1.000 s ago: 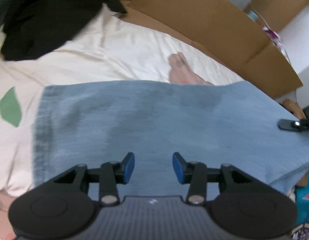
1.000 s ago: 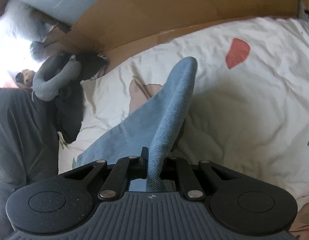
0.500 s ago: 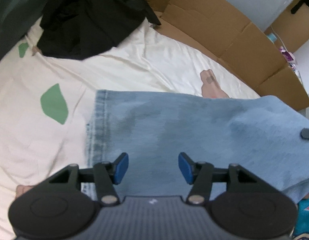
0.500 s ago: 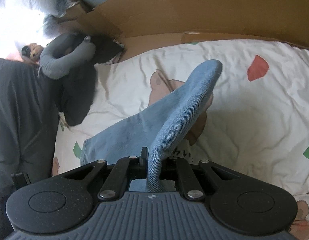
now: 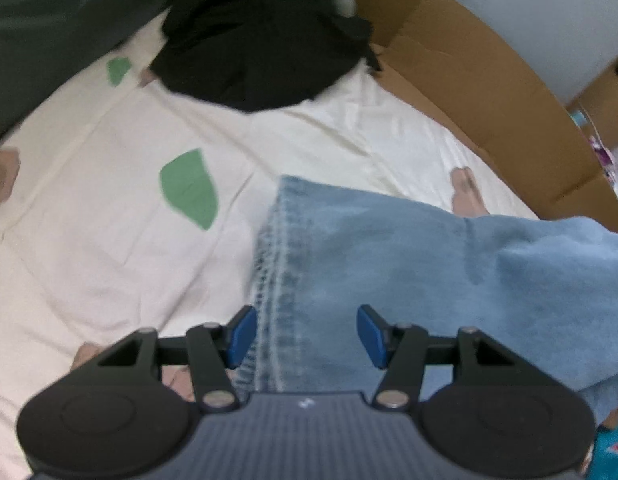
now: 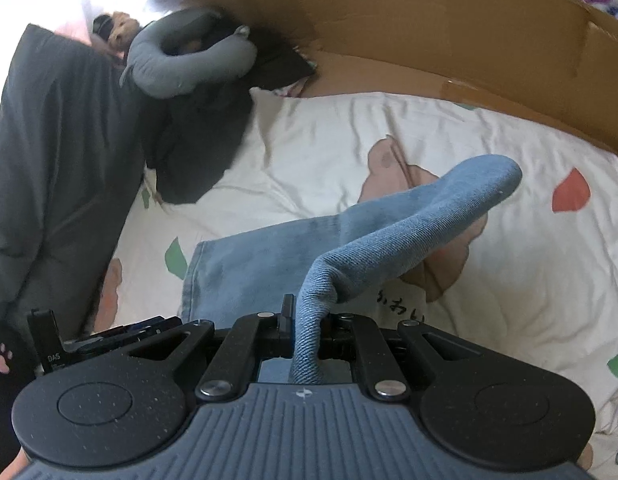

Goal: Fold clothes

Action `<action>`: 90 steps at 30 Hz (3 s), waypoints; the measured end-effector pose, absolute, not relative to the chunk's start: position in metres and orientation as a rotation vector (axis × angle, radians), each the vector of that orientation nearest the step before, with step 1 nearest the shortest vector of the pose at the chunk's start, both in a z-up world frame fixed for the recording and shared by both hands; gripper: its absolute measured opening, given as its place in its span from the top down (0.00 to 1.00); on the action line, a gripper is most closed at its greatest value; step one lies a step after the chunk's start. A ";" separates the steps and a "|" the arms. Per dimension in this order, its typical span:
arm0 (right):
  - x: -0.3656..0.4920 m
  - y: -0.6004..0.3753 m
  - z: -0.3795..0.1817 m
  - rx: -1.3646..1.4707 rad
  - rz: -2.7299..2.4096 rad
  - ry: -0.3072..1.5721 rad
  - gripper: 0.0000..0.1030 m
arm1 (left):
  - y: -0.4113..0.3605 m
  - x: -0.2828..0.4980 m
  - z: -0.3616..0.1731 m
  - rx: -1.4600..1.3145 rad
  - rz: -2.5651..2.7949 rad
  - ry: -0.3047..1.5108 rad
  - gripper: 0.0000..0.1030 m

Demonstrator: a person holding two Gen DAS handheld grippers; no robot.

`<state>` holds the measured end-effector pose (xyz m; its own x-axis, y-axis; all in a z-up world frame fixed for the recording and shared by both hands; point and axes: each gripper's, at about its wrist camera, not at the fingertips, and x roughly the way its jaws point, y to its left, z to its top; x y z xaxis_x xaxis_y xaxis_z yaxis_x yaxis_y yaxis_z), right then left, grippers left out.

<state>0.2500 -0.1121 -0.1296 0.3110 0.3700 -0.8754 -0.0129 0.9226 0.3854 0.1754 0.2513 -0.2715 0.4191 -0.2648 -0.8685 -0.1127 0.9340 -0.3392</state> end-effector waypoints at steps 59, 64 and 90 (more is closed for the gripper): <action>0.226 0.129 -0.232 0.273 0.419 1.324 0.64 | 0.325 0.135 -0.310 -0.633 -0.091 1.107 0.75; 0.216 0.103 -0.223 0.309 0.392 1.275 0.64 | 0.327 0.129 -0.301 -0.652 -0.125 1.089 0.54; 0.154 -0.002 -0.299 0.417 0.081 1.302 0.65 | 0.299 0.101 -0.322 -0.683 -0.255 1.195 0.86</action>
<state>0.1537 -0.0016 -0.2992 0.2740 0.2893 -0.9172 0.1734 0.9232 0.3430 0.1015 0.2988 -0.3215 0.3675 -0.5253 -0.7675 -0.1666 0.7747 -0.6100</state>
